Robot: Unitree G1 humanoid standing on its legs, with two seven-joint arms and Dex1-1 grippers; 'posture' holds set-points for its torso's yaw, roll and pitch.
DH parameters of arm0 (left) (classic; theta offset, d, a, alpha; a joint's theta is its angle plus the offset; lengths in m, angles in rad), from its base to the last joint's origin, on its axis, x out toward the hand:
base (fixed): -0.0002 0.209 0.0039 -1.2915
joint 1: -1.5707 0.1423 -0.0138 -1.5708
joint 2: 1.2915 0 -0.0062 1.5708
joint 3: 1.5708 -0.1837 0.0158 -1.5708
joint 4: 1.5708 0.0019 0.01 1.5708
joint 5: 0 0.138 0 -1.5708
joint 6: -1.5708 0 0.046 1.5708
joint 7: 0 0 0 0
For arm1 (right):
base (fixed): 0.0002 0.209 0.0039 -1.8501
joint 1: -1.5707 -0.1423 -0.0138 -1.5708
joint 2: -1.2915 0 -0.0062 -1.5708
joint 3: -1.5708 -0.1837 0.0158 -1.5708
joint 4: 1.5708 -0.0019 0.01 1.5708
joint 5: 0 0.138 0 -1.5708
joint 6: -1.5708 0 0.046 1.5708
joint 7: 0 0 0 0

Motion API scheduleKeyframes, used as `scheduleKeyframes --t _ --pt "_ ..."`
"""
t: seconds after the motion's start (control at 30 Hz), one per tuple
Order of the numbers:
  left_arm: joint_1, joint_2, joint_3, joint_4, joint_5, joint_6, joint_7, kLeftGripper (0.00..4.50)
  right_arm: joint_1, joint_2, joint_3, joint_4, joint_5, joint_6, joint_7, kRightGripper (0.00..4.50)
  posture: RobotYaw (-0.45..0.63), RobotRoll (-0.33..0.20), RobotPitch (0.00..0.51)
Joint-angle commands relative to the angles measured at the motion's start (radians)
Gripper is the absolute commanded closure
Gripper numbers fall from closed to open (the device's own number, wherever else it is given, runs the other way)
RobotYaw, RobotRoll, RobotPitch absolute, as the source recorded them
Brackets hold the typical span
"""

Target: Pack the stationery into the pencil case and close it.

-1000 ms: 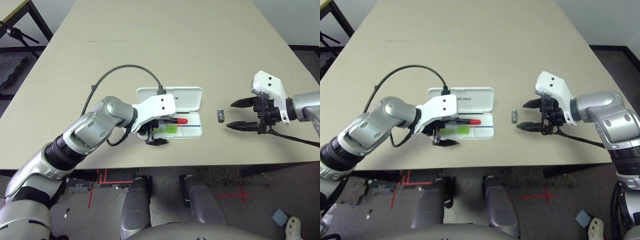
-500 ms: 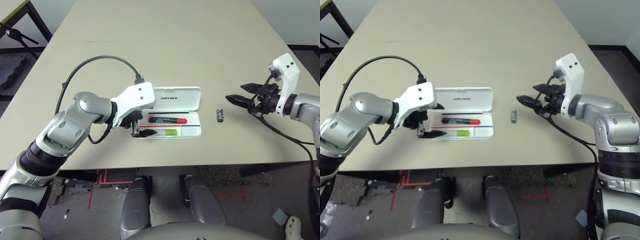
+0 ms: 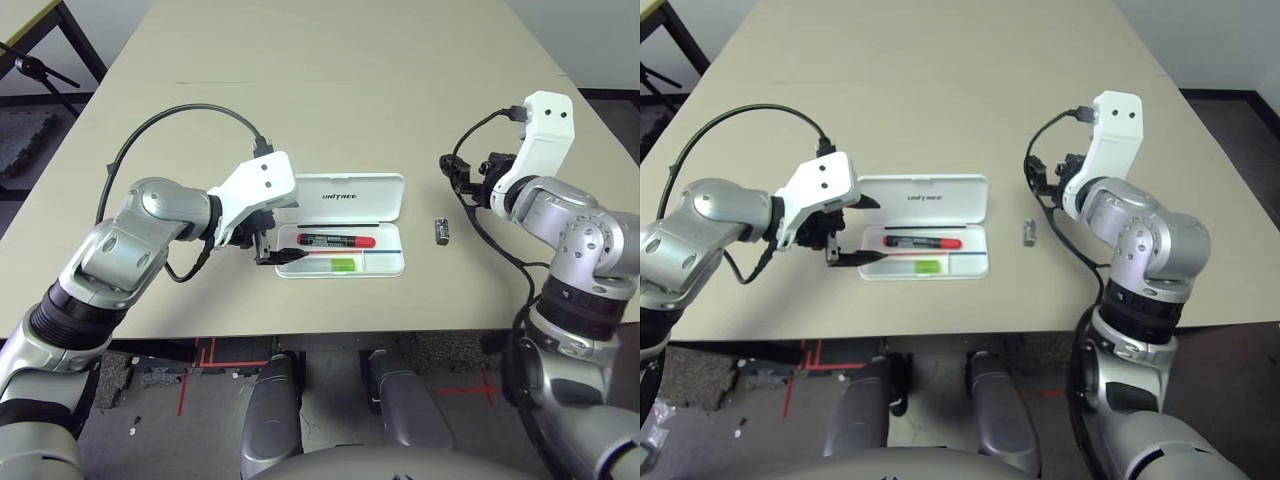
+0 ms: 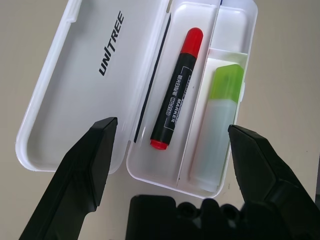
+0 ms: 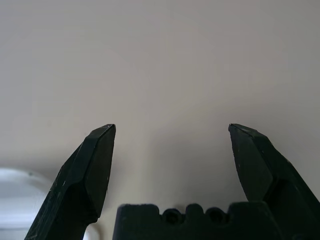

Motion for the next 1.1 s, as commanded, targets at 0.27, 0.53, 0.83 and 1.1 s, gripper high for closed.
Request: scheduleKeyframes --t 0.27,0.53,0.83,1.1 --pt "0.018 -0.017 -0.018 -0.005 0.013 -0.001 0.009 0.02 0.177 -0.024 0.096 -0.064 -0.024 0.066 0.023 0.00 -0.17 0.000 0.206" --pt "0.024 -0.018 -0.019 -0.018 0.016 0.011 0.016 0.00 0.228 -0.038 0.163 -0.037 -0.026 0.035 0.056 0.18 -0.15 0.000 0.206" --pt "0.027 -0.005 -0.010 -0.019 0.016 0.013 0.017 0.00 0.225 -0.087 0.200 -0.021 -0.029 -0.009 0.102 3.30 -0.14 0.000 0.205" --pt "0.034 0.008 -0.002 -0.023 0.011 0.010 0.015 0.00 0.207 -0.217 0.242 -0.042 0.011 -0.012 0.218 4.19 -0.15 0.000 0.206"
